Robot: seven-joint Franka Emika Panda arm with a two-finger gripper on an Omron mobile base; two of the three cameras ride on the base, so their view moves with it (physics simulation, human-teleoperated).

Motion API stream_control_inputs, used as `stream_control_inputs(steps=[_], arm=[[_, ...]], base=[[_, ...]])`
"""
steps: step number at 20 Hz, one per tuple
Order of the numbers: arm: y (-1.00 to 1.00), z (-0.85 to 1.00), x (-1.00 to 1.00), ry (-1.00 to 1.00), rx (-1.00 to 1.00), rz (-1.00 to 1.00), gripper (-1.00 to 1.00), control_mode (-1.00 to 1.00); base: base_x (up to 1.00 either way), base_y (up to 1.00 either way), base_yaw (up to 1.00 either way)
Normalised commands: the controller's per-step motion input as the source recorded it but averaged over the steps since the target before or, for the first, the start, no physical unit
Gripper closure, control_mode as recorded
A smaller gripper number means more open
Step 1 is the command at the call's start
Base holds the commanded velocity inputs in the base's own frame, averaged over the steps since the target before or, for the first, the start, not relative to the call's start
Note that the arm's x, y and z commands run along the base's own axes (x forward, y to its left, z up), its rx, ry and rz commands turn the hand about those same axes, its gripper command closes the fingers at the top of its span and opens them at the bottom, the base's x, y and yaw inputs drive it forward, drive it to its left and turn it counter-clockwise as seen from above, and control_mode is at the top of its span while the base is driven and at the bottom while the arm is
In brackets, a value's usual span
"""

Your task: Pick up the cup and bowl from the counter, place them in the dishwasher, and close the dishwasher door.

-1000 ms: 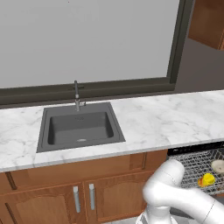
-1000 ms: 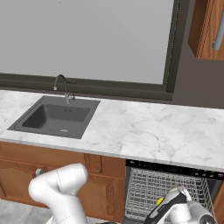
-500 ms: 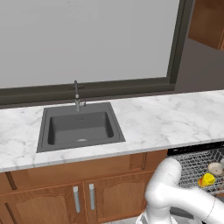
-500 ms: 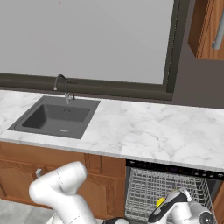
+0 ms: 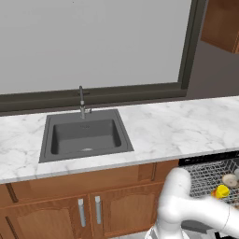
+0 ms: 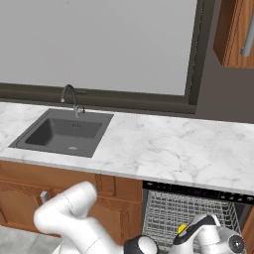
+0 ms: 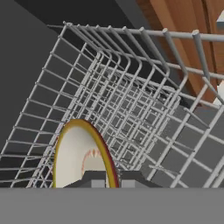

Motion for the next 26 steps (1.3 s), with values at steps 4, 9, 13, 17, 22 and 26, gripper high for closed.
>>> stream_control_inputs(steps=[4, 9, 13, 17, 22, 26], arm=[[-0.19, -0.39, 0.04, 0.0, 0.0, 0.0, -1.0, -1.0], [-0.24, -0.33, 0.01, 0.0, 0.0, 0.0, -1.0, -1.0], [-0.27, -0.2, 0.0, 0.0, 0.0, 0.0, -1.0, -1.0], [-0.22, 0.0, -0.04, -0.01, 0.01, 0.0, -1.0, -1.0], [-0.05, 0.0, -0.39, -0.01, 0.07, 0.0, -1.0, -1.0], [0.0, 0.01, -0.64, -0.04, 0.13, 0.0, -1.0, -1.0]], base=[[0.0, 0.0, 0.0], [0.0, 0.0, 0.0], [0.0, 0.0, 0.0], [0.0, 0.0, 0.0], [0.0, 0.0, 0.0], [0.0, 0.0, 0.0]])
